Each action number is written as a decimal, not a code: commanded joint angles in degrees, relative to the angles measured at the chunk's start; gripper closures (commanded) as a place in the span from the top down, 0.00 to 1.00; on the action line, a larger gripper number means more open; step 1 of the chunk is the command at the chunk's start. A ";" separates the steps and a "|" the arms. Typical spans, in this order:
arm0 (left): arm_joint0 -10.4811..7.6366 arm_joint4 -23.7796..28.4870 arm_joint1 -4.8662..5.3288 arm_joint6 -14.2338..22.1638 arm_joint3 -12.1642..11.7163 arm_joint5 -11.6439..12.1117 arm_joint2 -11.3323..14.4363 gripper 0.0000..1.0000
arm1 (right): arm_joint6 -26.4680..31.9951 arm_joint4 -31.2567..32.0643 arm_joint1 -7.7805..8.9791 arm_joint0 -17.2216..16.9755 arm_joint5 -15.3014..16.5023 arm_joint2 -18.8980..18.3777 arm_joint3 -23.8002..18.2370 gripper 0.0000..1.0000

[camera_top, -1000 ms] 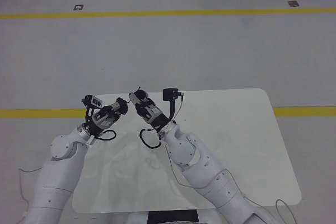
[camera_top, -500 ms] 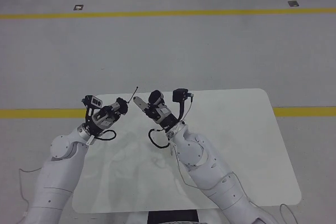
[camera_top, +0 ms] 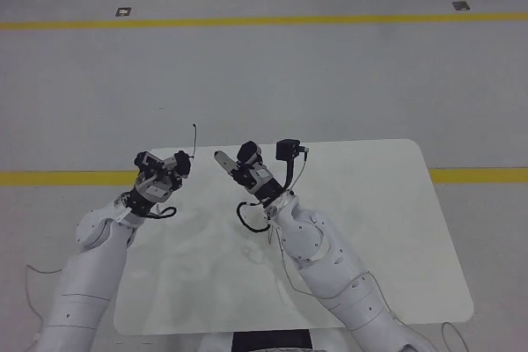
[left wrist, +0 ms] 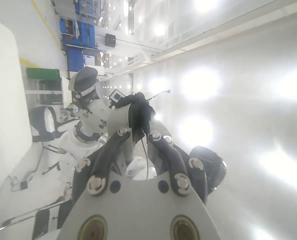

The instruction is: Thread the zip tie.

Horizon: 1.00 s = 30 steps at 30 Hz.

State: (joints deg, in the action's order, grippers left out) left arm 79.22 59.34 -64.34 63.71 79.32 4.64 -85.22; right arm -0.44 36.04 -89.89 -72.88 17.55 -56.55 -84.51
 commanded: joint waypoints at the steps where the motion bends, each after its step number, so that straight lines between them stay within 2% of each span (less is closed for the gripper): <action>1: -0.17 2.75 0.00 2.47 -0.89 -2.22 0.05 0.00 | 0.00 0.00 0.00 0.00 0.00 0.00 0.00 1.00; 5: -0.81 6.61 0.01 4.74 -2.41 -5.54 -0.18 0.00 | 0.00 0.00 0.00 0.00 0.00 0.00 0.00 1.00; 15: -1.04 7.73 -0.04 5.01 -2.14 -5.89 -0.14 0.00 | 0.00 0.00 0.00 0.00 0.00 0.00 0.00 1.00; 18: -0.47 11.15 -0.21 2.68 -1.46 -8.88 0.06 0.00 | 0.00 0.00 0.00 0.00 0.00 0.00 0.00 1.00; 20: 0.16 15.59 -0.33 2.03 -1.19 -11.89 -0.31 0.00 | 0.78 -5.23 -0.18 -0.96 0.01 0.04 -0.09 1.00; 22: 0.77 19.55 -0.39 1.50 -0.45 -15.28 -0.66 0.00 | 4.32 -13.01 -0.33 -1.01 0.48 -0.22 0.16 1.00; 26: 1.81 21.02 -0.17 2.11 0.40 -18.58 -1.50 0.00 | 10.56 -27.66 -0.61 -1.01 0.19 -0.80 0.68 1.00; 30: 2.61 23.03 -0.16 2.21 1.29 -21.21 -1.58 0.00 | 15.20 -38.62 -0.91 -0.46 -2.65 -0.90 1.31 1.00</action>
State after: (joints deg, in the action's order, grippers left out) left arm 81.64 81.96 -64.49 65.90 80.47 -15.99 -86.85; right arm 13.84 0.30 -90.73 -73.47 15.85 -57.56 -83.47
